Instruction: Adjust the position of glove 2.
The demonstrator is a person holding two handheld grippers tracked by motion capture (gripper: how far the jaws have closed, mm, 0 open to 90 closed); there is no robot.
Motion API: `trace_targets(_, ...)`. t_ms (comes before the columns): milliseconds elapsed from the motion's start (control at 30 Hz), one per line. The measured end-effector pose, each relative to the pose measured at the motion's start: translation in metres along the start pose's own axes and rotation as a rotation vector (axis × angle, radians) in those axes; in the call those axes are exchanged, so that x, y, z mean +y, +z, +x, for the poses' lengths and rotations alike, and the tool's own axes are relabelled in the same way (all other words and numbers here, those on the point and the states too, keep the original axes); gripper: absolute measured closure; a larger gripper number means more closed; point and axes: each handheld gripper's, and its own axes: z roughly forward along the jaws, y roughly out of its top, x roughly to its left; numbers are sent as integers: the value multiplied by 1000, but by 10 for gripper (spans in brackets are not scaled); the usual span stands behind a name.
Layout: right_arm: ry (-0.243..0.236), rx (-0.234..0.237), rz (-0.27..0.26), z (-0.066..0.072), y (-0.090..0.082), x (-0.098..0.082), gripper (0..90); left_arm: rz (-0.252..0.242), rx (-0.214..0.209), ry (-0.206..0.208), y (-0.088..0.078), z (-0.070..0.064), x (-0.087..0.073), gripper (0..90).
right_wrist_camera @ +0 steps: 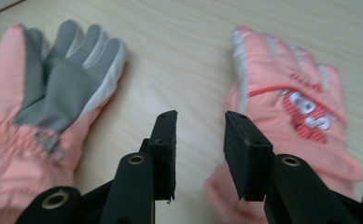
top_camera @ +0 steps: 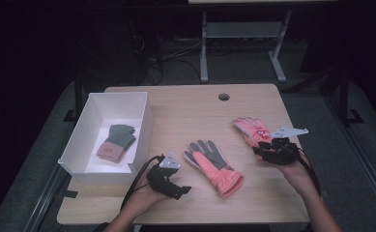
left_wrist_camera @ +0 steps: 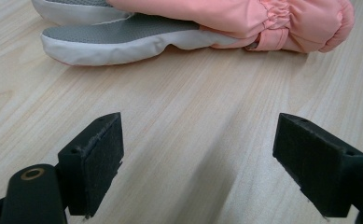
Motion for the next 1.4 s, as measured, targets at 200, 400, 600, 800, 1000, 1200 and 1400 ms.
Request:
trace_targets(200, 16, -25, -9, -16, 9, 10, 644, 0, 0, 10, 1, 0, 0, 156)
trace_targets(400, 36, -48, 5, -32, 19, 14, 630, 12, 1, 15, 0, 1, 0, 157)
trace_targets(600, 65, -61, 34, -45, 31, 11, 620, 9, 4, 17, -1, 2, 0, 156)
trace_targets(800, 71, -53, 69, -49, 42, 4, 624, 13, 6, 13, -1, 3, 0, 157)
trace_targets(1000, 55, -62, 87, -48, 48, 4, 836, 2, 2, 2, 1, 1, 0, 157)
trace_targets(1200, 54, -52, 64, -50, 46, 2, 900, 7, 5, 2, 0, 3, -1, 157)
trace_targets(1400, 63, -36, 25, -51, 36, 3, 900, 12, 3, 8, 0, 3, -1, 158)
